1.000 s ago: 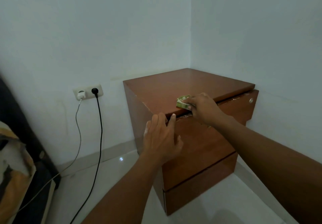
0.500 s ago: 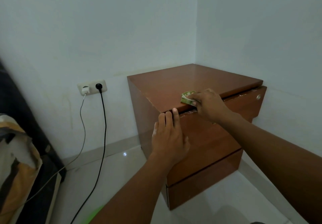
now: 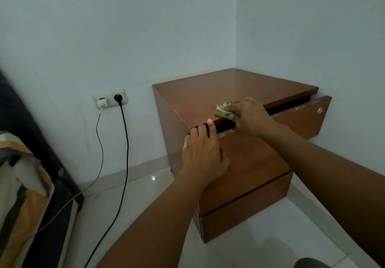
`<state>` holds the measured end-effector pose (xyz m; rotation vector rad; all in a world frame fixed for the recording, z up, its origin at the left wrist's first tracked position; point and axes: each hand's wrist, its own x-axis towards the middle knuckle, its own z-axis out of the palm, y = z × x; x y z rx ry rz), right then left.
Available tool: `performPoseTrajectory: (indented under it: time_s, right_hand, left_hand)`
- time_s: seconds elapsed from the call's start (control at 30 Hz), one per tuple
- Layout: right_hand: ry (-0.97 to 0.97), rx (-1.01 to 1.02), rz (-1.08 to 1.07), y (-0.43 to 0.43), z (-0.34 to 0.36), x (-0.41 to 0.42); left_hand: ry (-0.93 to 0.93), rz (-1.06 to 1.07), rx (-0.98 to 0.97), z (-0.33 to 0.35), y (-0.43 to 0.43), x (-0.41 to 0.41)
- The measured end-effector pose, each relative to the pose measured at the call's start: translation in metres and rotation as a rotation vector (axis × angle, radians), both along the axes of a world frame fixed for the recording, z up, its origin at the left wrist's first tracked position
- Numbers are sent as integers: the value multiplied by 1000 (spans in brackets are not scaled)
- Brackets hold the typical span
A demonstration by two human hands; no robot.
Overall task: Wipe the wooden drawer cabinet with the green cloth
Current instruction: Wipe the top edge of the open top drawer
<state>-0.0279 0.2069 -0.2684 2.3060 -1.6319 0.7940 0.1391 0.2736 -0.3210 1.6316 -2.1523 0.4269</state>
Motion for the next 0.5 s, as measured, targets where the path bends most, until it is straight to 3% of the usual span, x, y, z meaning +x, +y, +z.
performPoseTrajectory:
  time_s: [0.13, 0.27, 0.5]
  right_hand:
    - [-48, 4, 4, 5, 3, 2]
    - [-188, -87, 141, 31, -6, 5]
    - [-157, -151, 188, 57, -42, 6]
  left_hand:
    - [7, -23, 49, 4, 0, 3]
    - [48, -71, 84, 6, -1, 6]
    - [89, -139, 172, 10, -3, 13]
